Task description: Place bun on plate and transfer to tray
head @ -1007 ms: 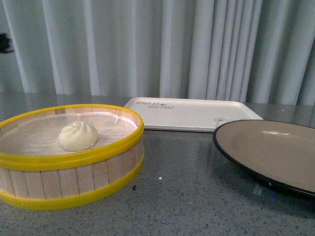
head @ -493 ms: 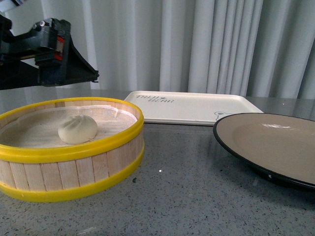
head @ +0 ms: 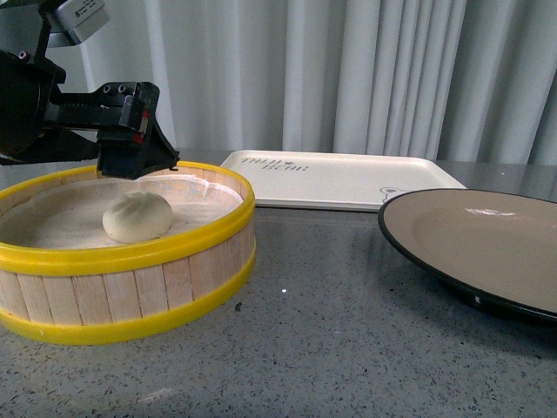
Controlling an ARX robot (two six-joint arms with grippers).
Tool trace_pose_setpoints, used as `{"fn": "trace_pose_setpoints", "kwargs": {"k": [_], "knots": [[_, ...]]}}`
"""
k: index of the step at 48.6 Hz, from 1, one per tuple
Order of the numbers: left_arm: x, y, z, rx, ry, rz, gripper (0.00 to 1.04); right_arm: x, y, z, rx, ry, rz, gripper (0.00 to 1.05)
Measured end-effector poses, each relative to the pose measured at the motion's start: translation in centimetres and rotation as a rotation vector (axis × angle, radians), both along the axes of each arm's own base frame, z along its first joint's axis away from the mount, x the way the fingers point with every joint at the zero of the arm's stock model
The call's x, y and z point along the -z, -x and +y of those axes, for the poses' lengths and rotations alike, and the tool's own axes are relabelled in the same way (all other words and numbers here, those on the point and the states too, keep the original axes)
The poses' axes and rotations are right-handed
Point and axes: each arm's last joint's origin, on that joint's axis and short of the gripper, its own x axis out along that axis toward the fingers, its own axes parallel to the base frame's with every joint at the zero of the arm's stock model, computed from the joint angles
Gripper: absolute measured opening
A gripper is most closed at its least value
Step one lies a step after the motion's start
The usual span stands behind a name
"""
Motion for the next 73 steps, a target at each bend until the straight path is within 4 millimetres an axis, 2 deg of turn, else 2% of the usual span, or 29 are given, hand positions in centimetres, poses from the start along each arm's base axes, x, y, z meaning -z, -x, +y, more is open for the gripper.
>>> {"fn": "trace_pose_setpoints", "kwargs": {"k": [31,57,73], "knots": [[2.3,-0.4,-0.5,-0.006,-0.056,0.059,0.98,0.0,0.0,0.0,0.0,0.0,0.0,0.96],[3.3,-0.8,-0.9,-0.017,-0.066,0.091,0.98,0.0,0.0,0.0,0.0,0.0,0.0,0.96],[3.3,-0.9,-1.3,-0.016,-0.034,0.091,0.54,0.0,0.0,0.0,0.0,0.0,0.0,0.96]]}}
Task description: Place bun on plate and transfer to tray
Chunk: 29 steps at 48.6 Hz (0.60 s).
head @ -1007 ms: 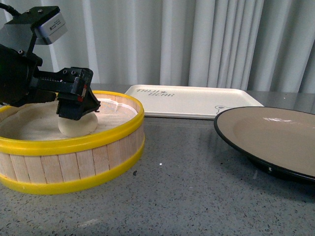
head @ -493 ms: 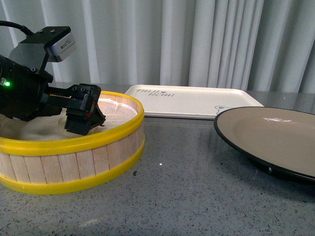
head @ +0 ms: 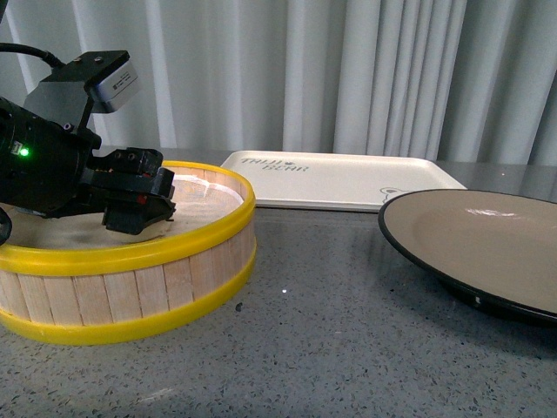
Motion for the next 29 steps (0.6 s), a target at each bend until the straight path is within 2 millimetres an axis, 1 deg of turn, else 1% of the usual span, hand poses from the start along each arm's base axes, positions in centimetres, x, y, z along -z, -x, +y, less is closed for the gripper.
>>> {"fn": "trace_pose_setpoints", "kwargs": {"k": [6,9,10,15,19,26,29], "knots": [[-0.1,0.0,-0.3,0.014,0.014,-0.003,0.39,0.0,0.0,0.0,0.0,0.0,0.0,0.96],[-0.2,0.1,-0.7,0.03,0.024,-0.012,0.29,0.0,0.0,0.0,0.0,0.0,0.0,0.96],[-0.4,0.1,-0.9,0.037,0.029,-0.023,0.25,0.0,0.0,0.0,0.0,0.0,0.0,0.96],[-1.3,0.4,-1.9,0.079,0.066,-0.075,0.1,0.0,0.0,0.0,0.0,0.0,0.0,0.96],[-2.0,0.7,-2.4,0.096,0.085,-0.107,0.06,0.0,0.0,0.0,0.0,0.0,0.0,0.96],[-3.7,1.5,-3.6,0.159,0.143,-0.175,0.05,0.0,0.0,0.0,0.0,0.0,0.0,0.96],[-4.4,1.6,-4.4,0.195,0.176,-0.211,0.05,0.0,0.0,0.0,0.0,0.0,0.0,0.96]]}}
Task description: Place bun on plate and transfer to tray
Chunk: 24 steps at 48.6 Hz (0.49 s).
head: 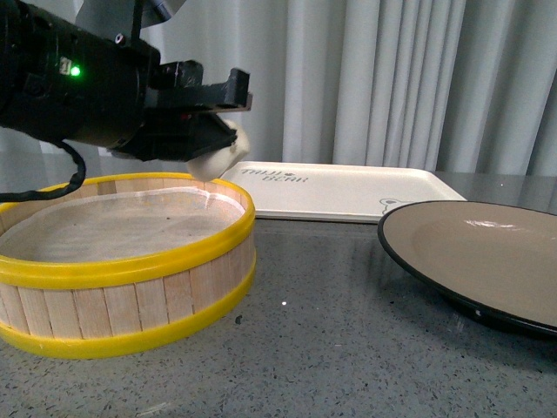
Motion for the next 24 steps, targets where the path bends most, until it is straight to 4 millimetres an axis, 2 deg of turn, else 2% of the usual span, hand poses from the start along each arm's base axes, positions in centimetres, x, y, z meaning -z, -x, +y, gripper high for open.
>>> {"fn": "trace_pose_setpoints", "kwargs": {"k": [4,11,14,24], "knots": [[-0.8,0.4,-1.4,0.077,0.046,-0.056,0.05,0.0,0.0,0.0,0.0,0.0,0.0,0.96],[-1.7,1.2,-5.3,0.237,0.087,-0.119,0.05,0.0,0.0,0.0,0.0,0.0,0.0,0.96],[-1.4,0.9,-7.5,0.271,0.079,-0.107,0.05,0.0,0.0,0.0,0.0,0.0,0.0,0.96],[0.7,-0.1,-11.1,0.434,0.054,-0.071,0.05,0.0,0.0,0.0,0.0,0.0,0.0,0.96]]}}
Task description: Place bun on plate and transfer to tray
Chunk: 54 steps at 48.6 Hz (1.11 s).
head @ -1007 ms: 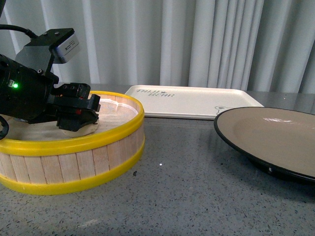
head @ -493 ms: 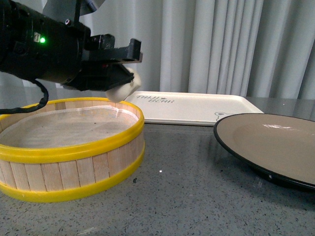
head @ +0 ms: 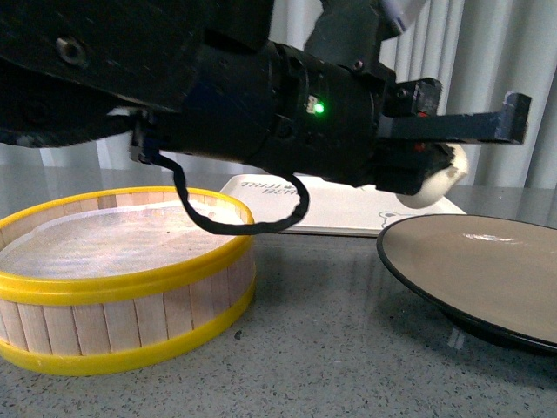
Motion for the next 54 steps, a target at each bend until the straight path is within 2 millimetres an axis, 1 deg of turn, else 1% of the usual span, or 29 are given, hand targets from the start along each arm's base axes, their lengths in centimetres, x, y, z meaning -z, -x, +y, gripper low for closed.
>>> {"fn": "trace_pose_setpoints", "kwargs": {"k": [9,13,15,19,27,31,35,41,42,45,46,49,50,51,53,54], "knots": [[0.6,-1.0,-2.6,0.084,-0.008,-0.008,0.05,0.0,0.0,0.0,0.0,0.0,0.0,0.96],[1.4,-1.2,-3.8,0.117,-0.033,-0.002,0.05,0.0,0.0,0.0,0.0,0.0,0.0,0.96],[1.6,-1.3,-4.1,0.122,-0.045,0.002,0.05,0.0,0.0,0.0,0.0,0.0,0.0,0.96],[2.3,-1.7,-5.0,0.105,-0.1,0.018,0.05,0.0,0.0,0.0,0.0,0.0,0.0,0.96],[4.5,-3.2,-6.6,0.054,-0.195,0.065,0.05,0.0,0.0,0.0,0.0,0.0,0.0,0.96],[4.8,-3.5,-7.0,0.053,-0.204,0.071,0.05,0.0,0.0,0.0,0.0,0.0,0.0,0.96],[4.7,-3.8,-7.3,0.046,-0.208,0.066,0.06,0.0,0.0,0.0,0.0,0.0,0.0,0.96],[4.5,-3.9,-7.5,0.042,-0.218,0.074,0.22,0.0,0.0,0.0,0.0,0.0,0.0,0.96],[4.5,-3.9,-7.5,0.038,-0.219,0.072,0.28,0.0,0.0,0.0,0.0,0.0,0.0,0.96],[4.4,-4.0,-7.4,0.034,-0.216,0.076,0.38,0.0,0.0,0.0,0.0,0.0,0.0,0.96],[4.4,-4.0,-7.3,0.034,-0.212,0.086,0.44,0.0,0.0,0.0,0.0,0.0,0.0,0.96],[4.1,-4.3,-7.1,0.031,-0.197,0.124,0.54,0.0,0.0,0.0,0.0,0.0,0.0,0.96],[4.0,-4.3,-7.0,0.03,-0.194,0.127,0.56,0.0,0.0,0.0,0.0,0.0,0.0,0.96],[3.8,-4.5,-6.9,0.028,-0.18,0.152,0.62,0.0,0.0,0.0,0.0,0.0,0.0,0.96],[3.4,-4.8,-6.5,0.019,-0.152,0.186,0.69,0.0,0.0,0.0,0.0,0.0,0.0,0.96],[3.3,-4.8,-6.5,0.017,-0.148,0.189,0.7,0.0,0.0,0.0,0.0,0.0,0.0,0.96]]}}
